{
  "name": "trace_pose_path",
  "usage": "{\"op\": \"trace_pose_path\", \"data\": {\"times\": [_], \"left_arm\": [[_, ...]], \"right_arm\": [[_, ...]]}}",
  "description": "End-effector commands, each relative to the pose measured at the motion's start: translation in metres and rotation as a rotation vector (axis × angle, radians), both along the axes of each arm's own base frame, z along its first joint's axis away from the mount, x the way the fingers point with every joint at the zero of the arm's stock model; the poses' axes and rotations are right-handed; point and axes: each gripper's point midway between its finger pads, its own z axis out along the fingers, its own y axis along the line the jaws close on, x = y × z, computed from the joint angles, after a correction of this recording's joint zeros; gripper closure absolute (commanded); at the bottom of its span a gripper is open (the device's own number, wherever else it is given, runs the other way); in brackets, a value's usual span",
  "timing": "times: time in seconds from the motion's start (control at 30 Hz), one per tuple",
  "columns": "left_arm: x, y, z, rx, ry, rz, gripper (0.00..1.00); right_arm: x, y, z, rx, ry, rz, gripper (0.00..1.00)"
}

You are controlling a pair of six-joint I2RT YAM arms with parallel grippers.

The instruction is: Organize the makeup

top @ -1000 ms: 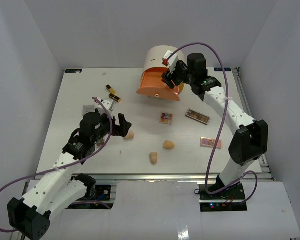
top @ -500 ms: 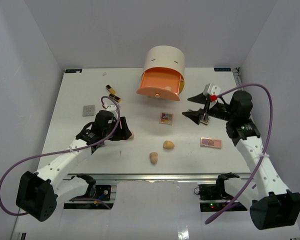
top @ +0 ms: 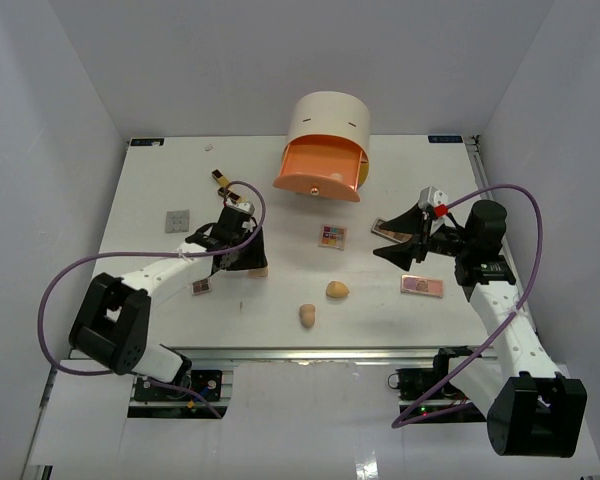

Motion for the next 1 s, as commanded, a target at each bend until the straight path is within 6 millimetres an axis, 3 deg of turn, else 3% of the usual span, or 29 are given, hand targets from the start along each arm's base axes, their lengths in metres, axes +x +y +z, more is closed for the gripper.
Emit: {"op": "trace_pose_path", "data": {"times": [0.0,0.13,0.23,0.33,0.4,0.47,0.63,0.73,0.8,0.87,0.93,0.97], "left_arm": [[0.019,-0.008,-0.004,0.033,-0.016,-0.008,0.37],[0.019,-0.016,-0.019,0.06,0.019,-0.036,0.43],[0.015,-0.017,-0.024,0.077,0.033,-0.049,0.68],[0.012,-0.015,-0.017,0.083,0.013,-0.046,0.87],[0.01,-0.014,-0.002,0.067,-0.021,-0.04,0.97],[0.006,-0.016,0.017,0.029,-0.064,-0.047,1.0],[-0.003,-0.03,0.097,-0.145,-0.247,-0.109,1.0],[-0.009,-0.044,0.172,-0.283,-0.416,-0.187,1.0],[-0.007,-0.052,0.208,-0.335,-0.5,-0.225,1.0],[0.005,-0.058,0.256,-0.372,-0.606,-0.236,1.0],[0.023,-0.067,0.278,-0.371,-0.653,-0.241,1.0],[0.032,-0.073,0.299,-0.382,-0.692,-0.245,1.0]], "right_arm": [[-0.005,0.001,0.014,0.014,-0.056,0.048,0.28],[-0.006,0.002,0.014,0.015,-0.055,0.054,0.28],[-0.007,0.002,0.014,0.015,-0.054,0.057,0.28],[-0.008,0.002,0.015,0.016,-0.059,0.059,0.28],[-0.008,0.002,0.015,0.016,-0.056,0.059,0.28],[-0.008,0.002,0.015,0.016,-0.056,0.059,0.28],[-0.008,0.002,0.015,0.016,-0.055,0.057,0.28],[-0.006,0.001,0.014,0.014,-0.054,0.049,0.28],[-0.001,-0.006,0.013,0.014,-0.052,0.021,0.28],[0.0,-0.007,0.012,0.012,-0.05,0.014,0.28],[0.001,-0.008,0.011,0.012,-0.05,0.008,0.28],[0.002,-0.009,0.011,0.012,-0.049,0.005,0.28]]}}
